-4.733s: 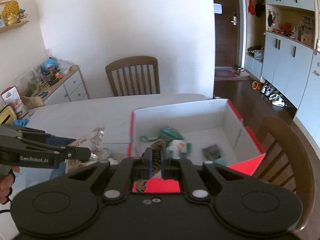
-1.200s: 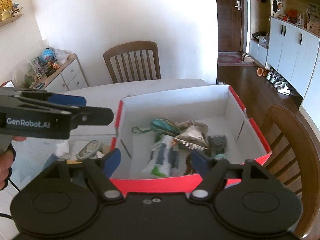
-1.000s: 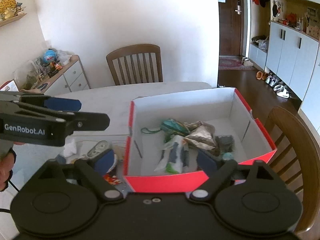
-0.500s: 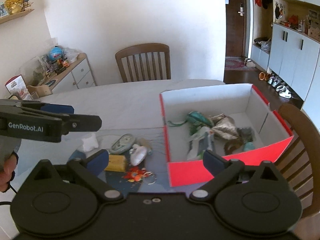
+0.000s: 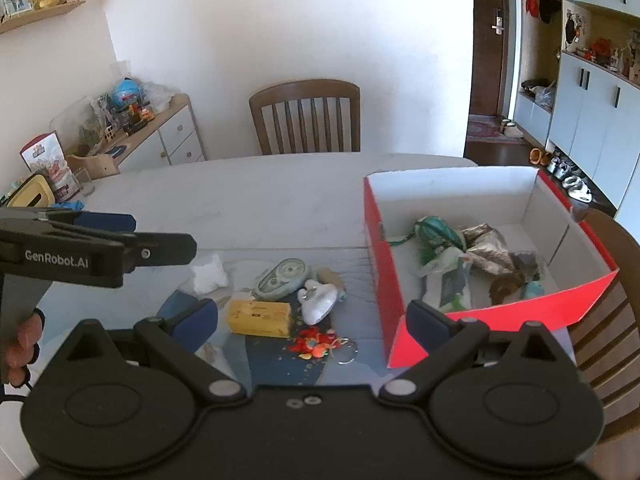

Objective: Organize objects
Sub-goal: 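Withdraw both grippers from the box back over the pile, then grasp the white plastic bag with the left gripper while the right grasps the red plush toy, then carry the white bag and red plush toy into the red box, then open both grippers to drop the bag and plush toy in the box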

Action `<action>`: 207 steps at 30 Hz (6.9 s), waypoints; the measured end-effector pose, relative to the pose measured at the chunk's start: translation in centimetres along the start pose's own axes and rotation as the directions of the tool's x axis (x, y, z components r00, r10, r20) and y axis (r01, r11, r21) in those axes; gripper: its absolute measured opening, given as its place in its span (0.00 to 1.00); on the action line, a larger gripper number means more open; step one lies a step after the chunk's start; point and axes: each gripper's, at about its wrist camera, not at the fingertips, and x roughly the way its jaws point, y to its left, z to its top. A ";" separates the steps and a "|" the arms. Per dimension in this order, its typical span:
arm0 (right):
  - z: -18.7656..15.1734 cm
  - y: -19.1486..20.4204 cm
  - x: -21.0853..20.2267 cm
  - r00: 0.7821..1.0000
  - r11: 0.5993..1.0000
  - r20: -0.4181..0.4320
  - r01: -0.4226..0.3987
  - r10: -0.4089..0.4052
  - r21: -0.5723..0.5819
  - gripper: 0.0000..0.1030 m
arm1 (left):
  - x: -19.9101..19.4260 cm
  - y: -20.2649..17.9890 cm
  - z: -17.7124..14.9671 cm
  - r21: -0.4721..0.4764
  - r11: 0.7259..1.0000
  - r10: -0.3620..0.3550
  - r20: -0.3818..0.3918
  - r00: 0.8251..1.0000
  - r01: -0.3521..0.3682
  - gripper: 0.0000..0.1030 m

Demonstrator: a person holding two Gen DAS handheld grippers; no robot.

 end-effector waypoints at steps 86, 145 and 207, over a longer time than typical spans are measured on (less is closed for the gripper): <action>-3.8 0.9 9.1 0.992 0.997 -0.104 0.077 -0.075 0.013 0.46 | 8.2 6.9 -3.8 0.033 0.993 0.120 -0.097 0.988 -0.117 0.29; 3.2 -20.9 0.0 0.999 0.998 -0.021 0.041 -0.042 -0.038 0.47 | 12.1 -20.9 5.6 0.122 0.991 -0.031 -0.157 0.987 0.051 0.29; 4.3 -25.6 7.7 0.985 1.000 -0.169 0.023 -0.020 0.013 0.55 | 19.8 -22.4 5.9 0.047 0.997 -0.039 -0.311 0.950 0.056 0.52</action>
